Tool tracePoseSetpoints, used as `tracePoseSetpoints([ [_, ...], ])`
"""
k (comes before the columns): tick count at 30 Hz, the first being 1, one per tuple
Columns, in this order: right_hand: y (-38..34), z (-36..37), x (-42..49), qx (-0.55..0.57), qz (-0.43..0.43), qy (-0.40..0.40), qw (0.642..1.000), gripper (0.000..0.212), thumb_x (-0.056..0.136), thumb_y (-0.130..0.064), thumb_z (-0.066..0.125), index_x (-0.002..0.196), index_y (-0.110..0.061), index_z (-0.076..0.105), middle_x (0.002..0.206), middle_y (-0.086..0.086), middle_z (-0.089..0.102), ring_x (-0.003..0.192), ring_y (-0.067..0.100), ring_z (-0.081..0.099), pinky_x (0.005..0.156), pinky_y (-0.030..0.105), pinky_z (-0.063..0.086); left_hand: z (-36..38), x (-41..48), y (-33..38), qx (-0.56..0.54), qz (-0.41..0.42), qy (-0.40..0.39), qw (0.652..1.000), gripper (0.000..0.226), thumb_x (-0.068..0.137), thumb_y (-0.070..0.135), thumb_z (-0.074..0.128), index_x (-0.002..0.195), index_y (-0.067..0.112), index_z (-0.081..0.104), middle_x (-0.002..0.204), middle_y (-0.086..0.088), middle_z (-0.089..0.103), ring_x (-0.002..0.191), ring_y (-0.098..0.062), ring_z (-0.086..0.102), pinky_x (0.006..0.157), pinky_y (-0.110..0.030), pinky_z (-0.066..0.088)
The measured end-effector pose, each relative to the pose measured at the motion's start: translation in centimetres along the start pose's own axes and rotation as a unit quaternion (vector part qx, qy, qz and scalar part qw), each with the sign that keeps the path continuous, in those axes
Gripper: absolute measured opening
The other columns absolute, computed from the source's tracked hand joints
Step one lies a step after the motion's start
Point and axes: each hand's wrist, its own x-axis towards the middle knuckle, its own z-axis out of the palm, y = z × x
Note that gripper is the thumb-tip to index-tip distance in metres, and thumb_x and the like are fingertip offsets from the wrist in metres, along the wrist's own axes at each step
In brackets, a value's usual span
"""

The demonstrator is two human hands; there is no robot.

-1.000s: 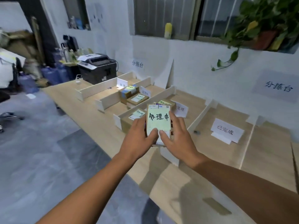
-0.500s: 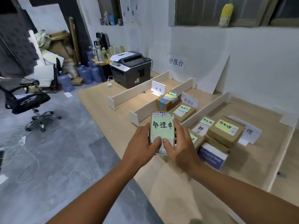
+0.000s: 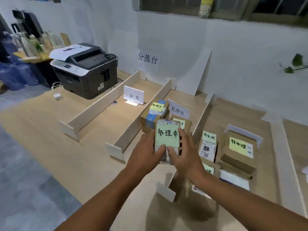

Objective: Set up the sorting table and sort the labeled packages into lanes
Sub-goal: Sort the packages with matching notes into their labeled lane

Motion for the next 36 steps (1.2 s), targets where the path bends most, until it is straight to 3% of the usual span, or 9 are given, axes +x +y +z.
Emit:
tracePoseSetpoints([
  [5,0.4,1.6,4.5,-0.054,0.080,0.047,0.994,0.074,0.097,-0.043,0.060,0.158,-0.025,0.020,0.152,-0.005,0.032,0.143,0.012,0.033,0.114,0.040,0.040,0.0,7.8,-2.5,-0.009,0.073,-0.086,0.994,0.050,0.095,0.045,0.056,0.143,0.034,0.047,0.133,0.012,0.058,0.116,-0.005,0.053,0.082,-0.017,0.048],
  [8,1.7,1.8,6.9,-0.067,0.112,0.053,0.990,0.075,0.097,-0.046,0.058,0.158,-0.027,0.019,0.145,-0.010,0.033,0.132,0.003,0.039,0.108,0.029,0.040,1.0,11.6,-3.2,-0.021,0.100,-0.129,0.986,0.050,0.097,0.042,0.057,0.145,0.033,0.046,0.134,0.012,0.059,0.119,-0.006,0.052,0.088,-0.027,0.053],
  [11,4.3,2.0,9.5,-0.071,0.146,0.047,0.986,0.077,0.097,-0.049,0.056,0.159,-0.027,0.016,0.144,-0.009,0.034,0.131,0.008,0.044,0.106,0.029,0.041,3.1,15.3,-3.9,-0.011,0.113,-0.144,0.983,0.049,0.097,0.039,0.058,0.145,0.032,0.047,0.125,0.012,0.060,0.112,-0.005,0.050,0.082,-0.026,0.049],
  [16,10.2,3.3,14.1,-0.087,0.181,0.025,0.979,0.079,0.097,-0.049,0.055,0.160,-0.026,0.013,0.150,-0.005,0.033,0.134,0.007,0.033,0.102,0.022,0.030,8.0,20.8,-5.5,0.021,0.084,-0.167,0.982,0.045,0.096,0.039,0.058,0.139,0.031,0.051,0.111,0.014,0.057,0.104,-0.006,0.049,0.068,-0.020,0.041],
  [21,16.3,4.9,18.3,-0.128,0.229,-0.005,0.965,0.078,0.097,-0.044,0.058,0.159,-0.017,0.019,0.144,0.006,0.039,0.130,0.023,0.045,0.103,0.034,0.043,13.4,25.7,-7.4,0.008,0.029,-0.218,0.975,0.041,0.094,0.029,0.058,0.135,0.023,0.054,0.125,0.001,0.067,0.111,-0.018,0.062,0.089,-0.043,0.056],
  [24,18.3,5.9,19.0,-0.138,0.241,-0.030,0.960,0.073,0.100,-0.037,0.056,0.158,-0.010,0.020,0.141,0.014,0.038,0.128,0.031,0.046,0.100,0.040,0.046,15.8,26.2,-8.5,0.008,0.015,-0.223,0.975,0.037,0.095,0.030,0.056,0.132,0.026,0.052,0.119,0.003,0.068,0.102,-0.016,0.065,0.083,-0.043,0.058],
  [28,18.3,5.8,18.8,-0.118,0.252,-0.045,0.960,0.070,0.104,-0.039,0.049,0.159,-0.015,0.014,0.142,0.013,0.035,0.129,0.032,0.045,0.101,0.045,0.046,16.4,25.6,-8.8,-0.005,0.017,-0.205,0.979,0.036,0.097,0.031,0.052,0.133,0.028,0.048,0.118,0.005,0.066,0.099,-0.011,0.063,0.080,-0.036,0.059],
  [33,13.9,1.9,16.6,-0.112,0.259,0.005,0.959,0.069,0.104,-0.050,0.043,0.161,-0.024,0.014,0.155,0.008,0.031,0.142,0.028,0.034,0.113,0.044,0.037,13.2,24.3,-6.9,0.053,0.067,-0.178,0.980,0.048,0.102,0.039,0.050,0.144,0.018,0.044,0.139,-0.003,0.053,0.127,-0.020,0.048,0.100,-0.032,0.044],
  [36,9.8,-1.9,13.3,-0.172,0.233,0.029,0.957,0.072,0.102,-0.052,0.045,0.161,-0.023,0.017,0.157,0.005,0.032,0.144,0.026,0.031,0.114,0.040,0.032,9.9,23.0,-3.7,0.078,0.145,-0.183,0.969,0.062,0.099,0.044,0.056,0.152,0.014,0.042,0.154,-0.008,0.044,0.142,-0.025,0.038,0.117,-0.044,0.034],
])
